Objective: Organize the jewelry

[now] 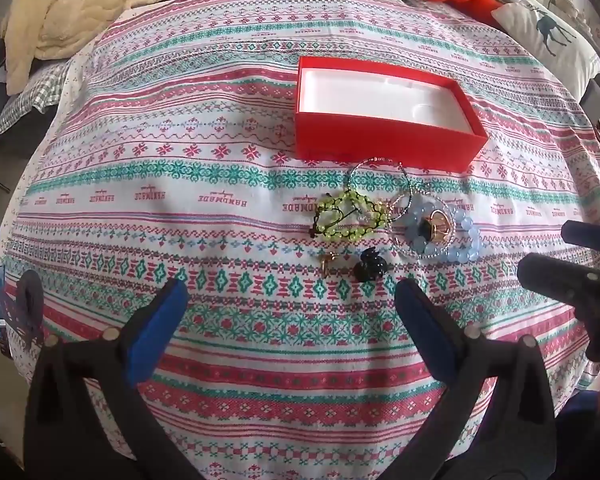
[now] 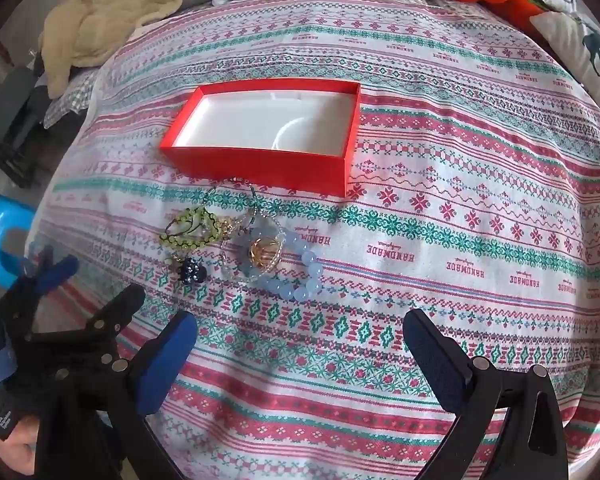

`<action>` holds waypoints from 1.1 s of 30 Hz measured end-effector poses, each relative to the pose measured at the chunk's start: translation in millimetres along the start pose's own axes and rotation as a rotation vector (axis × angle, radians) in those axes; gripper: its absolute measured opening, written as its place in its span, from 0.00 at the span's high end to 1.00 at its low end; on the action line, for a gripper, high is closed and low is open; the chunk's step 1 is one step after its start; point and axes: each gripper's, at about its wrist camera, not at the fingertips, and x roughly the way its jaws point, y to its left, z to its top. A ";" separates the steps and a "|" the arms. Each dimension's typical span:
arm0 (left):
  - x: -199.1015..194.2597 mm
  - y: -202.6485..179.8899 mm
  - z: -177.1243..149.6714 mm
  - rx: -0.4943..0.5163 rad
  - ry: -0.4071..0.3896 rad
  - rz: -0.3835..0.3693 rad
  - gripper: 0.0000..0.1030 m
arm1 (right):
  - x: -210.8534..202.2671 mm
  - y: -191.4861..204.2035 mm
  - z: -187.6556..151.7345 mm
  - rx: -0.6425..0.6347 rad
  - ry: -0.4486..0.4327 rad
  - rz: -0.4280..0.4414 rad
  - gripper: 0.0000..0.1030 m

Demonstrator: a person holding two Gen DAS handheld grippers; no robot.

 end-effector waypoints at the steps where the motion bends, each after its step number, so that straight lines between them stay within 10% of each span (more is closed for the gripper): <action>1: -0.4 -0.8 0.0 0.002 -0.002 -0.001 0.00 | 0.5 -0.3 0.0 0.002 0.002 0.003 0.00; 33: 2.4 -6.2 -0.9 0.013 0.003 -0.020 0.00 | 2.7 0.3 3.9 -0.005 0.018 -0.014 0.00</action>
